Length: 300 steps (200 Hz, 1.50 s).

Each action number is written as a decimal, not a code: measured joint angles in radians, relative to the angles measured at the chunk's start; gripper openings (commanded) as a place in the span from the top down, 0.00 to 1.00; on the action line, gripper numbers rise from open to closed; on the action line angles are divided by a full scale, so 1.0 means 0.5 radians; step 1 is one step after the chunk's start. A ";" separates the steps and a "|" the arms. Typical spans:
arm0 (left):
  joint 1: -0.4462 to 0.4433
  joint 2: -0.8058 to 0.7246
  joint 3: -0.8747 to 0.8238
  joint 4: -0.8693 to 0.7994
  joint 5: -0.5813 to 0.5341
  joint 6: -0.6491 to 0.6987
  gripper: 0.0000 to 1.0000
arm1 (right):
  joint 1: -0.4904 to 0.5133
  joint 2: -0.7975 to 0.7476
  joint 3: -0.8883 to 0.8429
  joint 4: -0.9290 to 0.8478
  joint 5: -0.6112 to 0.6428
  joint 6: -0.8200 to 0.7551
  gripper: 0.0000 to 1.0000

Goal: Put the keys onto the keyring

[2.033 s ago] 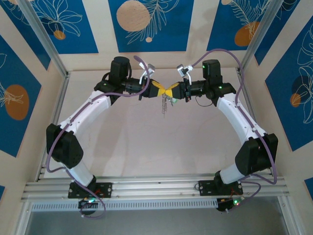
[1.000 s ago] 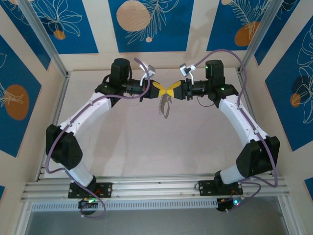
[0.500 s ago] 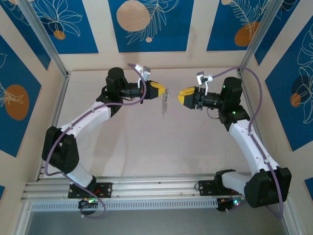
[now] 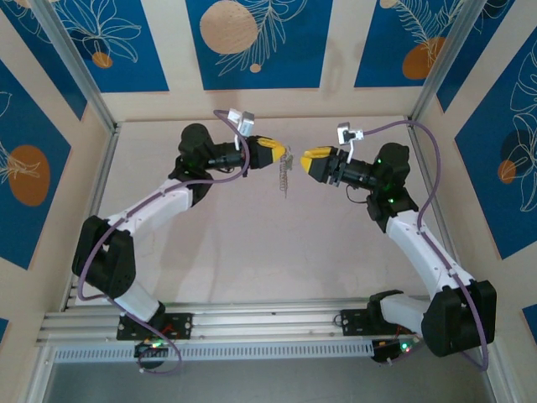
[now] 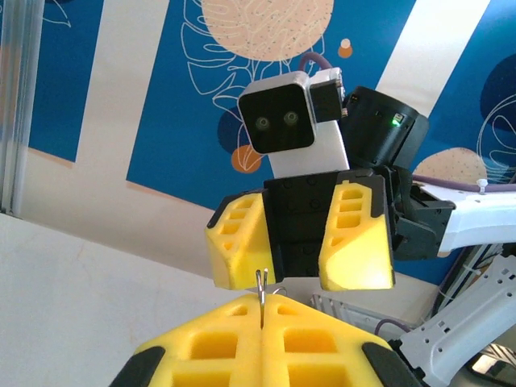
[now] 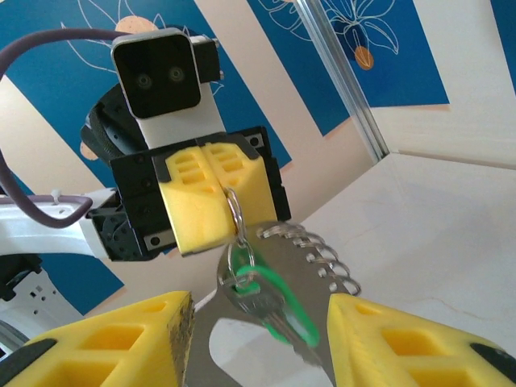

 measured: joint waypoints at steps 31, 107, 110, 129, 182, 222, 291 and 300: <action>-0.026 0.000 -0.013 0.014 -0.031 -0.002 1.00 | 0.045 0.038 0.019 0.021 0.035 0.005 0.54; -0.038 -0.001 -0.013 0.027 -0.050 -0.002 1.00 | 0.053 0.064 0.034 -0.002 0.076 -0.024 0.63; -0.038 -0.001 -0.013 0.027 -0.050 -0.002 1.00 | 0.053 0.065 0.038 -0.004 0.076 -0.024 0.64; -0.040 -0.001 -0.013 0.027 -0.051 -0.002 1.00 | 0.055 0.066 0.056 -0.019 0.076 -0.038 0.67; -0.050 -0.001 -0.013 0.005 -0.060 -0.001 1.00 | 0.069 0.111 0.087 -0.034 0.056 -0.063 0.80; -0.050 -0.001 -0.013 -0.033 -0.089 0.002 1.00 | 0.092 0.118 0.101 -0.067 0.034 -0.101 1.00; -0.059 -0.001 -0.013 -0.056 -0.117 0.007 1.00 | 0.092 0.114 0.100 -0.100 0.035 -0.130 1.00; -0.060 -0.001 -0.013 -0.058 -0.118 0.007 1.00 | 0.095 0.114 0.100 -0.105 0.034 -0.132 1.00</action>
